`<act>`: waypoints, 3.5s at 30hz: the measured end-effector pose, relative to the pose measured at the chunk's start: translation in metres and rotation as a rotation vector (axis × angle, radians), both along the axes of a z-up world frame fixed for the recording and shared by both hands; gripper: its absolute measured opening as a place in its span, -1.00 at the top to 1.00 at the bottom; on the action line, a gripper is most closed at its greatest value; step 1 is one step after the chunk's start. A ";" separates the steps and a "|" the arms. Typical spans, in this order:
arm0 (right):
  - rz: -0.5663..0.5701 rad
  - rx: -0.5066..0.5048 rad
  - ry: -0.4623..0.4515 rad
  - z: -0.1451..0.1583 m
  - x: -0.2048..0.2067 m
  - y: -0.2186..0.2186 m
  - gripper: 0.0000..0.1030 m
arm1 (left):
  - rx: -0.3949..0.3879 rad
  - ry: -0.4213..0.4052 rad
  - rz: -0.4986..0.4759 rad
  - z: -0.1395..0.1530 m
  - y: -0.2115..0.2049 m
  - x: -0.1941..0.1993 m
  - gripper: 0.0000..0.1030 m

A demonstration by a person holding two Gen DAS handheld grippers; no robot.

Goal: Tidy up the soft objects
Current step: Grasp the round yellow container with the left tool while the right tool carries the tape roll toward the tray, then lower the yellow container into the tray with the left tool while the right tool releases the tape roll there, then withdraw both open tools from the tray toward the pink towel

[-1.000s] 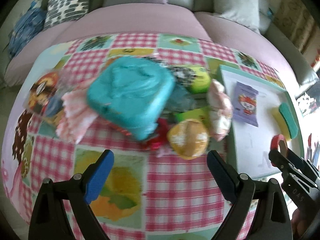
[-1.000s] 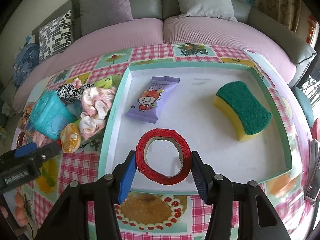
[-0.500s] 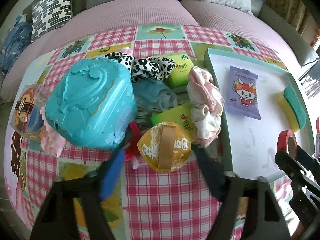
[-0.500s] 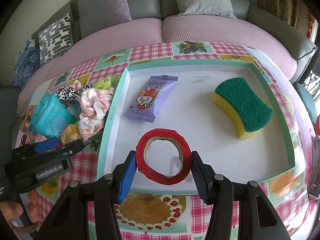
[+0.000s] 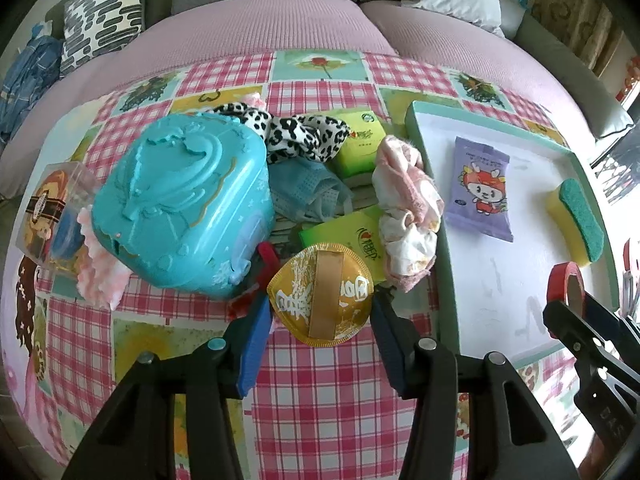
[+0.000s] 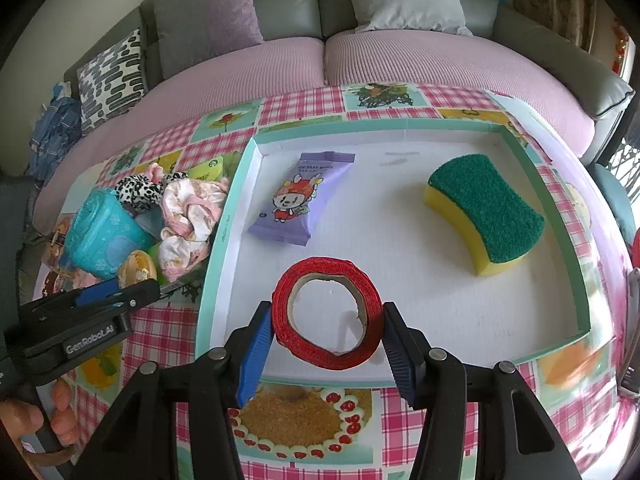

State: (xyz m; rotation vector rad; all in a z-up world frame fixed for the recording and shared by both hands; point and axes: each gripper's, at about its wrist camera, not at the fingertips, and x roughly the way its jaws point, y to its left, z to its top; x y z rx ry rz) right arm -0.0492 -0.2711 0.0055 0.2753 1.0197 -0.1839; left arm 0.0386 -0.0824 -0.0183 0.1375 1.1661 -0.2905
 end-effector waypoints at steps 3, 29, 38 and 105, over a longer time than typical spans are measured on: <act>-0.003 -0.002 -0.019 0.005 -0.002 -0.002 -0.09 | -0.012 -0.035 -0.002 0.013 0.002 -0.007 -0.01; -0.375 -0.059 0.031 -0.007 -0.048 -0.115 -0.09 | -0.012 -0.101 -0.305 0.015 -0.116 -0.046 -0.01; -0.371 -0.034 0.048 -0.022 -0.038 -0.118 -0.09 | 0.007 -0.077 -0.312 -0.001 -0.127 -0.039 -0.01; 0.163 -0.074 -0.032 0.011 0.052 0.090 -1.00 | 0.017 -0.179 0.504 0.054 0.196 0.022 -0.87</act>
